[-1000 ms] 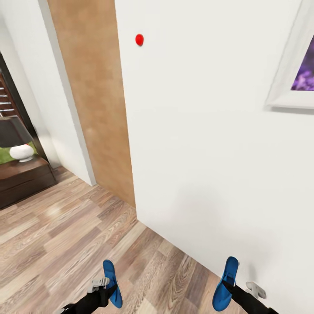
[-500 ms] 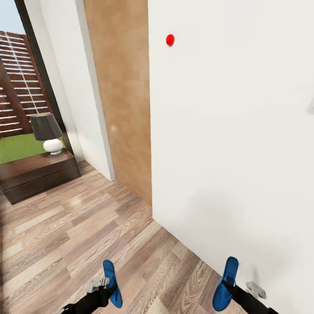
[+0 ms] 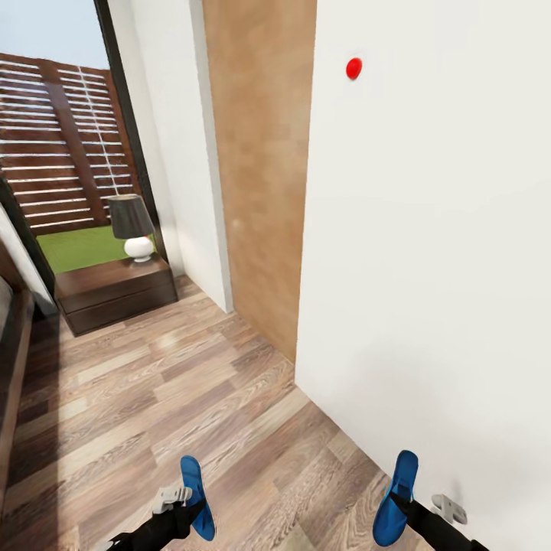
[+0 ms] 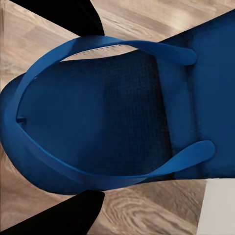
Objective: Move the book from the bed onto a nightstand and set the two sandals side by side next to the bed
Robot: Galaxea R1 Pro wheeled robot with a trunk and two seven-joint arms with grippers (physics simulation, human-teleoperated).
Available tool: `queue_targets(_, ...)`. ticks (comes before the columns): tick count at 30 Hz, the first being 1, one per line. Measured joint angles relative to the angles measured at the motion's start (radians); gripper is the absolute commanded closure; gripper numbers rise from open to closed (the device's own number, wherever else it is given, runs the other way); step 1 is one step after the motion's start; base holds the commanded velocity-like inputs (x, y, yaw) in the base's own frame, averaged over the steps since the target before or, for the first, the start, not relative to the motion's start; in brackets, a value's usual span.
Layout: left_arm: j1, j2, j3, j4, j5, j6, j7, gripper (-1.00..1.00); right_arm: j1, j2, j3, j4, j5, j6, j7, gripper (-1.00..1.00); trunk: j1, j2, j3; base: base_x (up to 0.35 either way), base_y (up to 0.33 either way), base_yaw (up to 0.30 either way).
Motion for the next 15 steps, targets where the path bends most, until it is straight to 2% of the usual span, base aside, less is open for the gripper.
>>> queue_targets(3, 0.000, 0.000, 0.000, 0.000, 0.000, 0.000, 0.000, 1.00, 0.000, 0.000, 0.000, 0.000, 0.000, 0.000, 0.000, 1.00, 0.000, 0.000, 0.000, 0.040, 0.000, 0.292)
queue_targets(6, 0.000, 0.000, 0.000, 0.000, 0.000, 0.000, -0.001, 1.00, 0.000, 0.000, 0.000, 0.000, 0.000, 0.000, 0.000, 1.00, 0.000, 0.000, 0.000, 0.234, 0.000, 0.220)
queue_targets(15, 0.000, 0.000, 0.000, 0.000, 0.000, 0.000, -0.001, 1.00, 0.000, 0.000, 0.000, 0.000, 0.000, 0.000, 0.001, 1.00, -0.001, 0.000, 0.000, 0.306, 0.000, 0.033)
